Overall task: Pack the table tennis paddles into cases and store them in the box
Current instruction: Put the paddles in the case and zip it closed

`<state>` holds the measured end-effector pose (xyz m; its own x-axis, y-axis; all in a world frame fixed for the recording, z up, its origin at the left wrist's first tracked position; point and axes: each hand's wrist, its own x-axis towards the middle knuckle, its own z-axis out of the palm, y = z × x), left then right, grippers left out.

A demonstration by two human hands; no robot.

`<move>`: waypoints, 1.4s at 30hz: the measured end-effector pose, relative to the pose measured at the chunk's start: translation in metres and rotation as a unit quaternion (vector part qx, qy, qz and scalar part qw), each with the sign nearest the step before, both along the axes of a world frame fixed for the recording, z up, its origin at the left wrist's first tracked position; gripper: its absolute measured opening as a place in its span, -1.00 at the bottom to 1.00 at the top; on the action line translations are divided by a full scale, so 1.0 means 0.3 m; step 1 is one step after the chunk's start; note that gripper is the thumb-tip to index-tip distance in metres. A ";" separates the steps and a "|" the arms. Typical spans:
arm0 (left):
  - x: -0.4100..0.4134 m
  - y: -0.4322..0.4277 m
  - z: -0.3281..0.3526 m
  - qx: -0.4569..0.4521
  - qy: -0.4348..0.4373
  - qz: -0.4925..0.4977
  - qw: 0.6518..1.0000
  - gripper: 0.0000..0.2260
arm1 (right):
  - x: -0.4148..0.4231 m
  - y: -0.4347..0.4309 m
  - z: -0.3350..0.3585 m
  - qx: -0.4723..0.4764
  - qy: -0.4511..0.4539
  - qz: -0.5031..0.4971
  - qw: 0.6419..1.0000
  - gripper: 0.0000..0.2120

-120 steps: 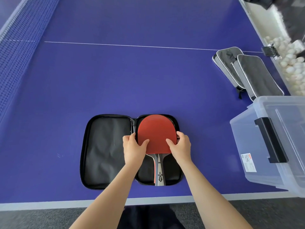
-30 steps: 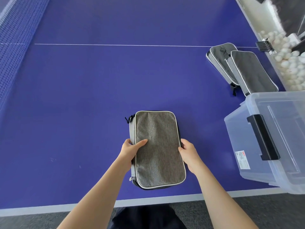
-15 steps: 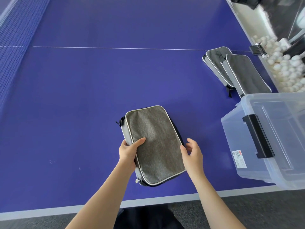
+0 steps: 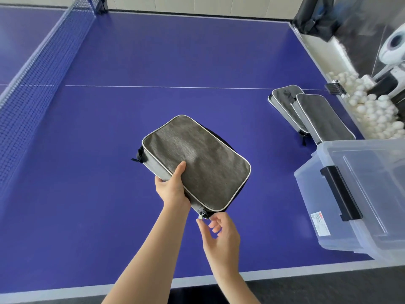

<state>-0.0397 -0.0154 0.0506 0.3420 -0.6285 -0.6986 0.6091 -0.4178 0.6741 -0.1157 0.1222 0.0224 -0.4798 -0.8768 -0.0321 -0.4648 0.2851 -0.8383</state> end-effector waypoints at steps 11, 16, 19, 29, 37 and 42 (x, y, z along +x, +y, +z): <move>0.010 -0.021 0.089 0.001 0.013 0.081 0.997 -0.63 | 0.040 -0.085 0.083 -0.058 0.136 -0.021 0.989 -0.87; 0.025 -0.016 0.095 0.009 0.012 0.085 0.996 -0.62 | 0.029 -0.080 0.103 -0.093 0.170 0.006 0.981 -0.81; 0.034 -0.017 0.106 0.008 0.015 0.087 0.996 -0.64 | 0.020 -0.072 0.108 -0.110 0.190 0.017 0.975 -0.81; 0.089 -0.026 0.122 -0.012 0.012 0.061 0.998 -0.66 | -0.111 -0.079 0.130 -0.098 0.179 -0.004 0.979 -0.78; 0.096 -0.032 0.141 -0.042 0.027 0.047 0.998 -0.61 | -0.177 -0.155 0.167 -0.076 0.113 -0.025 0.990 -0.81; 0.107 -0.049 0.152 -0.042 0.030 0.053 0.997 -0.61 | -0.186 -0.214 0.193 -0.081 0.095 -0.034 0.992 -0.80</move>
<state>-0.0076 -0.0302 0.0961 0.3690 -0.6491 -0.6652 0.6863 -0.2924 0.6660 -0.1716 0.0580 0.0803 -0.5226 -0.8279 0.2035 -0.6026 0.1898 -0.7752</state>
